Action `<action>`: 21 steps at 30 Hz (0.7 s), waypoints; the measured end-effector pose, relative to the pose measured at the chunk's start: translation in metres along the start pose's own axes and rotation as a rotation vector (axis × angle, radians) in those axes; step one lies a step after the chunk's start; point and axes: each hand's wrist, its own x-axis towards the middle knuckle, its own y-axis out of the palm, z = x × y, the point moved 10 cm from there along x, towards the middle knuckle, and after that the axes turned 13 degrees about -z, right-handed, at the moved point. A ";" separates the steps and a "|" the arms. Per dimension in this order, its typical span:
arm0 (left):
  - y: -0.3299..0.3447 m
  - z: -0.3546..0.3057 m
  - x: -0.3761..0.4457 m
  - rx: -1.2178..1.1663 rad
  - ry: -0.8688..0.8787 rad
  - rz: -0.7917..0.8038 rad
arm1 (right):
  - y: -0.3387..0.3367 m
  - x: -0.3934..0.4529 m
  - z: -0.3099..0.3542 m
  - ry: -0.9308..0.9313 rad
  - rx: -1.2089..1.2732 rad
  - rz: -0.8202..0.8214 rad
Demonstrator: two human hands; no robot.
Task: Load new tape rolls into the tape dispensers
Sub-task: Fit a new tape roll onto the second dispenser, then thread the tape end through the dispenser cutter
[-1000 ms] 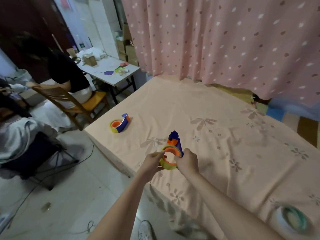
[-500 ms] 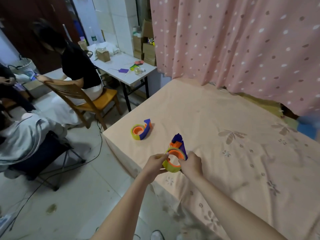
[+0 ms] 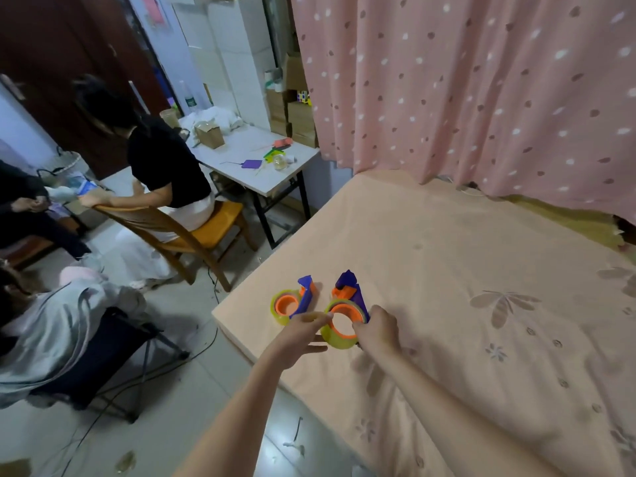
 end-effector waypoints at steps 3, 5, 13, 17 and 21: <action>-0.011 -0.012 0.020 0.081 -0.003 0.027 | 0.015 0.015 0.010 0.020 -0.014 0.022; -0.019 -0.016 0.034 0.085 -0.018 0.054 | 0.024 0.024 0.016 0.030 -0.054 0.022; -0.042 -0.028 0.100 0.069 -0.104 0.227 | 0.062 0.057 0.031 0.181 0.000 -0.008; -0.032 -0.050 0.121 0.071 -0.126 0.473 | 0.077 0.063 0.037 0.309 0.212 -0.045; -0.017 -0.065 0.128 0.094 -0.119 0.705 | 0.086 0.053 0.046 0.380 0.387 -0.065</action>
